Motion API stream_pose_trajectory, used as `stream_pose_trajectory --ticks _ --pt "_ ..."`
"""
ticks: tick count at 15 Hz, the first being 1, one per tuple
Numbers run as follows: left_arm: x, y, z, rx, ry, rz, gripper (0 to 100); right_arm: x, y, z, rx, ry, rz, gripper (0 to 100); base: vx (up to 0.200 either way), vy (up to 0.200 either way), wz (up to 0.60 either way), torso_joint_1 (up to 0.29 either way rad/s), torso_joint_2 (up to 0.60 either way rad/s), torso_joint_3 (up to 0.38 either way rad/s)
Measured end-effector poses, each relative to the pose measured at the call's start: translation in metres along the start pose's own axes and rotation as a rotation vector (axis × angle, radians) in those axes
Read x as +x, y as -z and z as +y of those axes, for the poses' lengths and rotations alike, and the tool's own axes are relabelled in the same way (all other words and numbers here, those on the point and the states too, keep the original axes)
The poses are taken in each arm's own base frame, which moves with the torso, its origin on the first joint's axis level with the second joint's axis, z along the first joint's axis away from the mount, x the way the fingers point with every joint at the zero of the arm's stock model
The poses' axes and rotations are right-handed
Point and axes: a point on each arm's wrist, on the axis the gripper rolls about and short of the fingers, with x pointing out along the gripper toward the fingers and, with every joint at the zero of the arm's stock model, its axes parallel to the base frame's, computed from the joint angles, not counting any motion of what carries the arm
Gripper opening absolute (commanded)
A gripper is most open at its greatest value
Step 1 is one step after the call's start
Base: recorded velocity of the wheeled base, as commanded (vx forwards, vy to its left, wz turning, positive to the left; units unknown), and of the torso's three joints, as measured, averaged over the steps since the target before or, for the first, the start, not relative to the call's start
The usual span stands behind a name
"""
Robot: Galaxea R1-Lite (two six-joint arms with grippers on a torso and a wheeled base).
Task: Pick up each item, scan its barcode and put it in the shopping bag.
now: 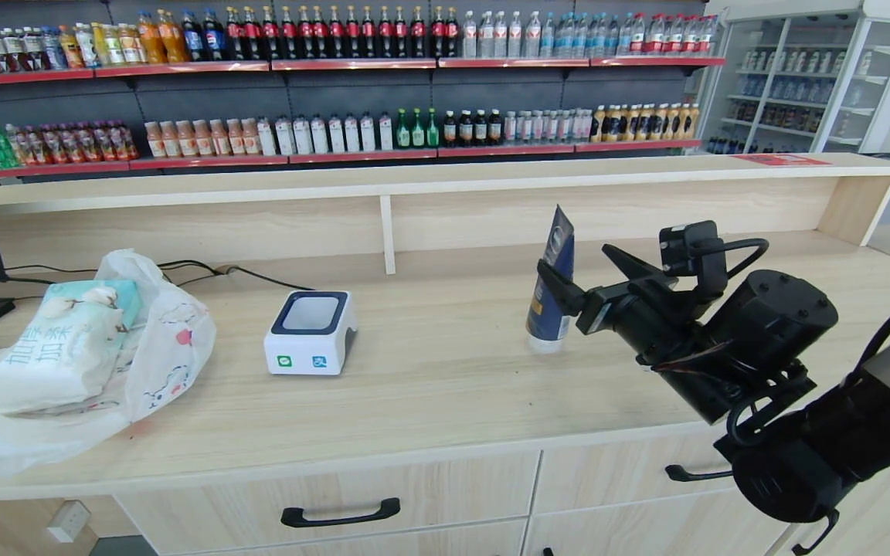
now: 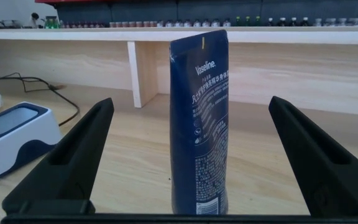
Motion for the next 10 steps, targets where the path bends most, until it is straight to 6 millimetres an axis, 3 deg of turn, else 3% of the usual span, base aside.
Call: stream_pose_trajectory --ticks 10 --pt "0.000 0.000 0.000 0.000 0.000 0.000 100 0.002 0.012 -0.009 0.007 0.041 0.031 100 0.000 0.000 0.00 0.000 0.00 0.000"
